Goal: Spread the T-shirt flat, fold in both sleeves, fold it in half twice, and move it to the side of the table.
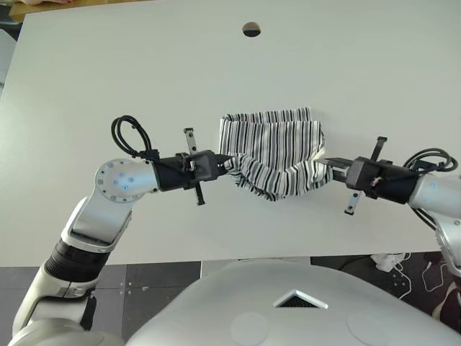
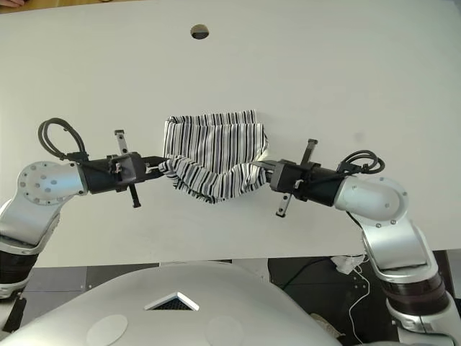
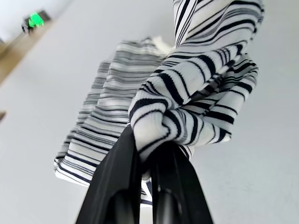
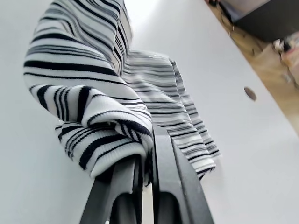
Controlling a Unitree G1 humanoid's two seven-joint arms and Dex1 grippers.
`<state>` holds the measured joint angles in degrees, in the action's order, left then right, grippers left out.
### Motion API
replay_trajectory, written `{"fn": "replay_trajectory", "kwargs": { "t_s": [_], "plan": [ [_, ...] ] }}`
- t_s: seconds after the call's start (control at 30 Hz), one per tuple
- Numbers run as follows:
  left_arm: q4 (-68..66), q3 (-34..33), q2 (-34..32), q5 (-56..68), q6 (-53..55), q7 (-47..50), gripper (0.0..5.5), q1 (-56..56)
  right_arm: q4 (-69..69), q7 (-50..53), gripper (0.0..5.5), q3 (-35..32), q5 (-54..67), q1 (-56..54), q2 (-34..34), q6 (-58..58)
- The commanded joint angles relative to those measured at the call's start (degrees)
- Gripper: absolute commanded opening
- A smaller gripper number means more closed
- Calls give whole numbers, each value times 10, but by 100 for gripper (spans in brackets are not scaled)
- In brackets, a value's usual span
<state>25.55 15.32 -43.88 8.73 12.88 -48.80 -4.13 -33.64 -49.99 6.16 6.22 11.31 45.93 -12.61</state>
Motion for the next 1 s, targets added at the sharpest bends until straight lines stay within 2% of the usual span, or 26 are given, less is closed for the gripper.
{"fn": "replay_trajectory", "kwargs": {
  "t_s": [0.03,0.23,0.5,0.53,0.6,0.63,0.67,0.77,1.0],
  "plan": [
    [-10,3,18,-11,44,17,12,25,14,2,10,24,0,-37,-13,-25],
    [-69,14,82,-35,119,71,12,82,122,28,10,71,-11,-143,-81,-76],
    [-138,10,160,-34,165,120,12,141,291,60,10,68,6,-238,-164,-123],
    [-149,5,175,-27,171,126,10,150,307,63,44,67,7,-244,-172,-123],
    [-170,-7,198,-16,179,135,10,164,329,66,76,66,10,-250,-183,-124],
    [-183,-16,211,-9,186,141,50,172,338,66,99,64,11,-252,-186,-125],
    [-200,-25,224,-4,192,150,61,180,347,67,113,62,12,-253,-190,-124],
    [-255,-56,256,4,199,186,96,203,366,77,151,41,25,-258,-203,-134],
    [-321,-126,290,14,208,254,96,226,388,123,151,-61,97,-293,-232,-197]
  ]
}}
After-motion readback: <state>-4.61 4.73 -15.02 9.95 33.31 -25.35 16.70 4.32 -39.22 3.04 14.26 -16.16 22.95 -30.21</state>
